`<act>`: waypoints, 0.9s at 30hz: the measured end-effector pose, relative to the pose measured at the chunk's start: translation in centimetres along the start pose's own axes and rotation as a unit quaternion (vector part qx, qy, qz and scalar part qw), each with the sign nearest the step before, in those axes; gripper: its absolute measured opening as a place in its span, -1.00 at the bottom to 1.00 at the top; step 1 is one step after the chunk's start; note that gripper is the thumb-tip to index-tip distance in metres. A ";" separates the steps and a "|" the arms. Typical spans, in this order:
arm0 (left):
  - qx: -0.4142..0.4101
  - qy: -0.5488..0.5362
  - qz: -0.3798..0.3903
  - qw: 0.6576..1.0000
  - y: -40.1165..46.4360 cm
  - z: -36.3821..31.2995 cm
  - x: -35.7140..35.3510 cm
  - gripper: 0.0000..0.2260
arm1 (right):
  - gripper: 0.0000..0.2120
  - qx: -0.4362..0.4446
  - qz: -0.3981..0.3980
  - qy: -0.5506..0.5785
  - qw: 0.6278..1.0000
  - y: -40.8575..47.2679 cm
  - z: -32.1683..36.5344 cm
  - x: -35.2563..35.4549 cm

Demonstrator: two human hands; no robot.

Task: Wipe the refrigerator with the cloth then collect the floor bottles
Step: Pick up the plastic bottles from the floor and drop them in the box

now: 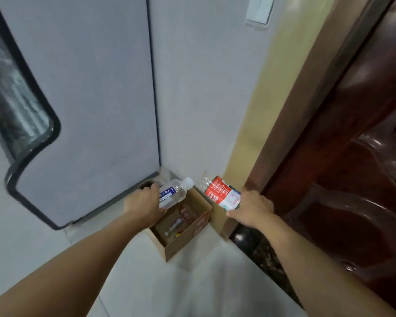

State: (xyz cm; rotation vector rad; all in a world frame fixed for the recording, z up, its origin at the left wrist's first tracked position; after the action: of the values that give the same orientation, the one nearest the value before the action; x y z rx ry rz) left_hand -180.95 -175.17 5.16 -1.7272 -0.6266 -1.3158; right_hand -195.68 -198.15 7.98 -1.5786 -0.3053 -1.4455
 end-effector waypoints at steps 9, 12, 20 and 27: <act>0.142 -0.092 0.048 0.984 8.8 5.3 -4.7 -0.56 | -0.41 0.078 0.083 -0.067 0.991 15.0 5.0 -0.9; 0.169 -0.128 0.068 0.975 12.7 6.2 -6.6 -0.54 | -0.37 0.091 0.103 -0.116 0.984 20.2 7.0 -1.5; 0.233 -0.186 0.143 0.944 19.2 7.0 -12.9 -0.52 | -0.31 0.118 0.181 -0.158 0.964 30.9 10.2 -6.6; 0.322 -0.241 0.202 0.893 22.9 6.6 -21.3 -0.55 | -0.31 0.149 0.240 -0.191 0.940 40.0 11.0 -14.1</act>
State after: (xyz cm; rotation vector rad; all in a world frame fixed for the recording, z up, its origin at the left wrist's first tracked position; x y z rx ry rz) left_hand -166.13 -179.03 -22.90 -1.4939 -0.8116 -0.3100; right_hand -163.85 -205.37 -21.25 -1.5377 -0.3175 -0.6793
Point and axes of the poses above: each hand's wrist, its own y-axis towards the middle knuckle, its own x-axis out of the back of the hand, z = x × y, the point moved 5 cm from there along y, towards the middle knuckle, and after that the axes turned 12 degrees about z, right-handed, at the moved point
